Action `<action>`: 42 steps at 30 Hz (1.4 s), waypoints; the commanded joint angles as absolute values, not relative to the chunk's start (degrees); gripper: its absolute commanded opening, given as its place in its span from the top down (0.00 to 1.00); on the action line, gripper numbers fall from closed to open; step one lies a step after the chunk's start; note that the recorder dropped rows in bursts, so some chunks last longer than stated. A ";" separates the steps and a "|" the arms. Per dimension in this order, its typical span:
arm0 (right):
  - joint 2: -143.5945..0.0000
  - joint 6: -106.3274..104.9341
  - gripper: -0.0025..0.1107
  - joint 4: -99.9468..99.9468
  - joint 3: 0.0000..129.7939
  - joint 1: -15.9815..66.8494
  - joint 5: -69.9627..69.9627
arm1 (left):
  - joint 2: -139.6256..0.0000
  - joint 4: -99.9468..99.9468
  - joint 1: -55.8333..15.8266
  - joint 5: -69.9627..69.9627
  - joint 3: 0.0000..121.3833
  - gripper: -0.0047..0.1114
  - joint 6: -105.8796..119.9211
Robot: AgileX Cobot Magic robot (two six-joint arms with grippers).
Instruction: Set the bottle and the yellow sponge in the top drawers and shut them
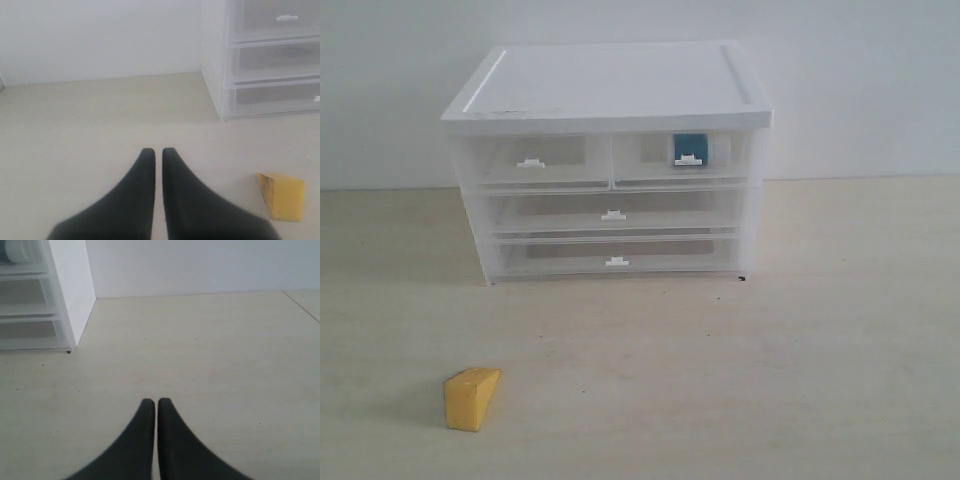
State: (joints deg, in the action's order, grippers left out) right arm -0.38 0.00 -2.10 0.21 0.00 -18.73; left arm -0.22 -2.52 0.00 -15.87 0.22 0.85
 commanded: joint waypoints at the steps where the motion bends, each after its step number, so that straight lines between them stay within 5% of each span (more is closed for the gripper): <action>1: 0.00 0.00 0.98 -1.94 0.00 -0.06 -18.54 | 0.00 -1.92 0.14 -1.79 0.00 0.92 0.85; 13: 0.00 0.00 0.98 -1.94 0.00 -0.06 -18.54 | -0.74 -4.35 0.14 34.54 0.00 0.92 -19.29; 29: 0.00 0.00 0.98 -1.94 0.00 -0.06 -18.54 | -38.45 -6.05 0.14 24.84 20.02 0.92 -20.03; 42: 0.00 0.00 0.98 -1.94 0.00 -0.06 -18.54 | -67.35 -18.29 -0.05 48.58 21.57 0.92 -27.00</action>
State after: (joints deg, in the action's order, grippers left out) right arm -0.38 0.00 -2.10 0.21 0.00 -18.86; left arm -62.73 -16.68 0.00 45.45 21.03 -26.10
